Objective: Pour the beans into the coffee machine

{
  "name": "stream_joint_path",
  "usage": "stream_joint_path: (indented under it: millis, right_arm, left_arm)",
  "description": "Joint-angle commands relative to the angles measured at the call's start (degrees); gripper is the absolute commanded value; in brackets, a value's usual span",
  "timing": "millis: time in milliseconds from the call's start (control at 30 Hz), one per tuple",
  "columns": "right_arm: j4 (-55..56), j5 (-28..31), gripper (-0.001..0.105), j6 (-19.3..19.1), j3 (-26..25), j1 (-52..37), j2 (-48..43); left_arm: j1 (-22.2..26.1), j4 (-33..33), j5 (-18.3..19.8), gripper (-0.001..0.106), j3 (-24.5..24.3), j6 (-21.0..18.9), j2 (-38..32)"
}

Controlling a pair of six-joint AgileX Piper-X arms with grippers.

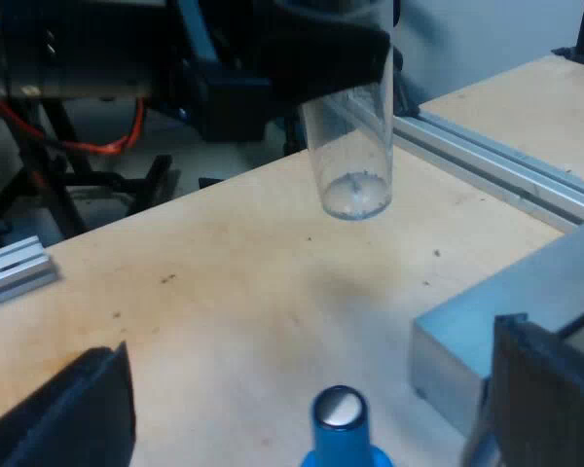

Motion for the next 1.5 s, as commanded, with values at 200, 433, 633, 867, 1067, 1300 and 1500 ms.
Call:
stream_joint_path:
  millis: [200, 433, 633, 867, 1067, 1300, 1500]
  right_arm:
    - [-1.20, 4.19, 0.075, -0.17, -0.01, -2.01, 0.01]
    - [-1.21, 3.93, 0.075, -0.61, -0.01, -4.49, 0.01]
    - [-0.76, 3.52, 0.075, -0.61, -0.01, -4.99, 0.27]
    - [-0.75, 3.48, 0.075, -0.61, -0.01, -4.99, 0.27]
    - [-0.75, 3.48, 0.075, -0.61, -0.01, -4.99, 0.27]
    - [-0.75, 3.48, 0.075, -0.61, -0.01, -4.99, 0.27]
    - [-0.75, 3.48, 0.075, -0.61, -0.01, -4.99, 0.27]
  left_arm:
    - [-0.21, -10.01, -1.20, 0.000, 1.76, -0.09, 6.43]
    - [-0.21, -18.21, -0.52, 0.000, 1.74, -2.39, 16.03]
    - [-0.21, -23.86, 5.27, 0.000, 1.74, -2.72, 26.37]
    - [-0.21, -36.74, 5.46, 0.018, 1.35, -4.75, 36.40]
    - [-0.21, -36.36, 6.15, 0.063, 1.07, -4.77, 36.60]
    - [-0.21, -32.63, 6.85, 0.064, -0.46, -3.93, 36.60]
    - [-0.21, -27.01, 6.61, 0.067, -2.45, -3.78, 36.60]
